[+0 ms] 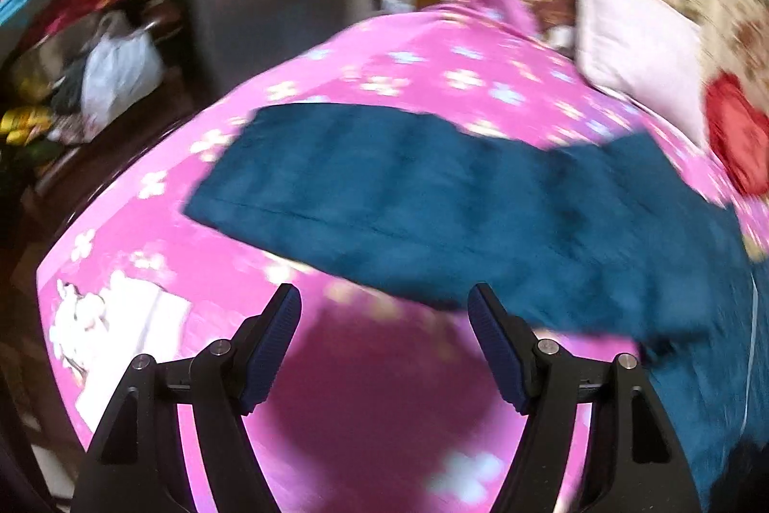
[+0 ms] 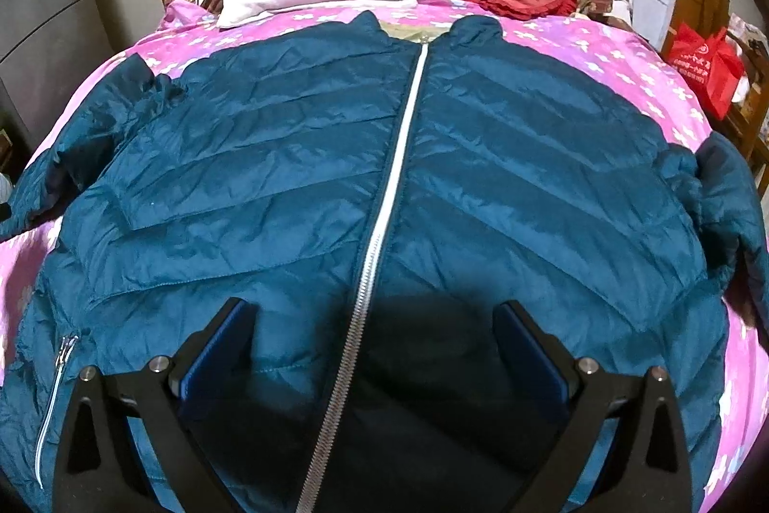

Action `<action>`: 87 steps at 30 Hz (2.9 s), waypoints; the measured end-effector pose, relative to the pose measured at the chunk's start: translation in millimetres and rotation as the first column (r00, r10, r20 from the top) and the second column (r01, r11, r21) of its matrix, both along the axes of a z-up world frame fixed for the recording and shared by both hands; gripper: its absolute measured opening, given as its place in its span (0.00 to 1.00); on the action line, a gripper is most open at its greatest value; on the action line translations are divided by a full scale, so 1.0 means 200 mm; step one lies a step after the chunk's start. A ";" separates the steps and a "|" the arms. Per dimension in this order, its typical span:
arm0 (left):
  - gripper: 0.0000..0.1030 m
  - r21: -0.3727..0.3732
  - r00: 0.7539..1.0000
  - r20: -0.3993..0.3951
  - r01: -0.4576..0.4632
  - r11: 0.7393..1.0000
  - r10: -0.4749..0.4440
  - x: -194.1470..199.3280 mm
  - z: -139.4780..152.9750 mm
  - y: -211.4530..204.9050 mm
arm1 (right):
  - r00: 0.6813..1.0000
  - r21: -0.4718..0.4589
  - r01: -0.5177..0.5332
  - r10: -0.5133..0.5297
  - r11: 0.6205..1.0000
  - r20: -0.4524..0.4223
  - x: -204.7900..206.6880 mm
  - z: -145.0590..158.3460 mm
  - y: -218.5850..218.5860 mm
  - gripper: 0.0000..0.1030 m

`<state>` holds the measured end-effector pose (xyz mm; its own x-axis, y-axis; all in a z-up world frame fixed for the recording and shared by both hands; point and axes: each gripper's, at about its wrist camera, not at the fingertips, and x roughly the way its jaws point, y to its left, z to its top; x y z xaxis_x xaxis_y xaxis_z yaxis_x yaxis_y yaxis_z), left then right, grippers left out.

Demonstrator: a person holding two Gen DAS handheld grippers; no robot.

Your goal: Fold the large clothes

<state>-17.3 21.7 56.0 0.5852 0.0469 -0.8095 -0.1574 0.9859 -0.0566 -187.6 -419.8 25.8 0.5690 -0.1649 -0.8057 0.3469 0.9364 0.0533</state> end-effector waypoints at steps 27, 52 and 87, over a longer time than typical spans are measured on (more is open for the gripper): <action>0.00 -0.168 0.996 0.059 -0.056 0.984 0.067 0.25 -0.04 0.33 | 1.000 0.015 -0.022 0.021 1.000 0.022 0.01 -0.01 0.03 1.00; 0.00 -0.133 0.713 0.241 0.696 0.705 -0.659 -0.60 0.44 -1.48 | 0.993 -0.034 0.098 -0.096 0.995 0.069 -0.40 0.17 -0.34 1.00; 0.41 -0.171 0.632 0.148 0.774 0.610 -0.761 -0.77 0.27 -1.60 | 0.984 0.100 0.163 -0.169 0.982 0.057 -0.46 0.09 -0.62 1.00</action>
<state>-170.7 -298.0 110.6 0.3739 -0.5969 -0.7099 0.6612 0.7083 -0.2473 -279.6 -543.6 44.0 0.5919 -0.1859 -0.7843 0.4898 0.8557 0.1668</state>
